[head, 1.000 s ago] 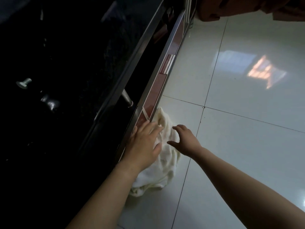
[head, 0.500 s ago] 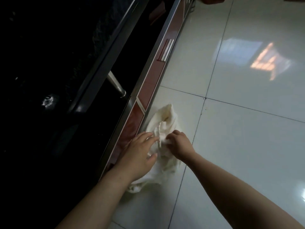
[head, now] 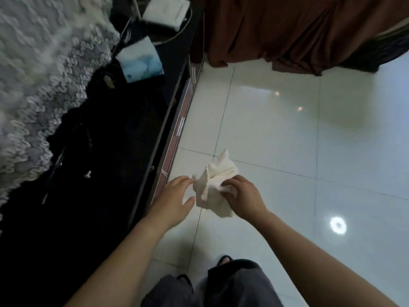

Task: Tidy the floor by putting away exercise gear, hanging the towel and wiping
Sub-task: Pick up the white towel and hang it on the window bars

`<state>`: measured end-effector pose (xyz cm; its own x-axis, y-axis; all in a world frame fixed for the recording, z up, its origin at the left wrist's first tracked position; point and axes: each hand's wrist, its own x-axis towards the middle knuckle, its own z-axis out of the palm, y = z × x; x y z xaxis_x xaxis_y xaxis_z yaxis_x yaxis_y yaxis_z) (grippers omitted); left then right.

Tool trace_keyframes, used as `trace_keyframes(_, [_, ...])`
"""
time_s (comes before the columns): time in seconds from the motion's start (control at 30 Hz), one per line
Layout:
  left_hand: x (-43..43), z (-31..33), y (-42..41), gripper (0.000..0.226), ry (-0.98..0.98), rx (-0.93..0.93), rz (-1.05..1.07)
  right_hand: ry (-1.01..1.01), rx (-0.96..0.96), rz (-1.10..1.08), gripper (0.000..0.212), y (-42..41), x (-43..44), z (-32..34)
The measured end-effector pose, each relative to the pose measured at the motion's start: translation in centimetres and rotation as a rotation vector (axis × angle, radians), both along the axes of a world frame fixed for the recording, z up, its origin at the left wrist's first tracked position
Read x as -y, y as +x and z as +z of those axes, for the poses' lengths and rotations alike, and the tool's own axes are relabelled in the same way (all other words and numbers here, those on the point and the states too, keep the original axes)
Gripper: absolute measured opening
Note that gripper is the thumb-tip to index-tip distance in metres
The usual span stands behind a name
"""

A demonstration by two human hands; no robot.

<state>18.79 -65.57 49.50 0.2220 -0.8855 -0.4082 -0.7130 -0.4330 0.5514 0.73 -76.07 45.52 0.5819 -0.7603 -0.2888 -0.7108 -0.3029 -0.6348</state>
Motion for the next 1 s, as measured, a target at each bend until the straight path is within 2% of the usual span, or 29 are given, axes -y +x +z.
trace_keyframes(0.2, [4.0, 21.0, -4.4, 0.048, -0.116, -0.014, -0.074, -0.007, 0.126, -0.113, 0.021, -5.0, 1.1, 23.2])
trace_keyframes(0.3, [5.5, 27.9, -6.0, 0.053, -0.194, -0.031, -0.124, -0.055, 0.182, -0.17, 0.02, -7.4, 1.8, 31.1])
trace_keyframes(0.4, [6.9, 32.7, -7.3, 0.056, -0.263, -0.066, -0.157, -0.109, 0.249, -0.24, 0.019, -9.2, 2.7, 36.3])
trace_keyframes(0.53, [9.0, 36.0, -8.4, 0.054, -0.349, -0.103, -0.201, -0.149, 0.273, -0.305, 0.019, -10.4, 4.3, 39.8])
trace_keyframes(0.7, [12.6, 37.0, -7.7, 0.053, -0.412, -0.114, -0.265, -0.198, 0.295, -0.364, 0.018, -10.2, 7.2, 40.6])
trace_keyframes(1.0, [24.5, 37.0, -1.7, 0.053, -0.39, -0.11, -0.383, -0.175, 0.254, -0.423, 0.012, -4.4, 16.9, 40.6])
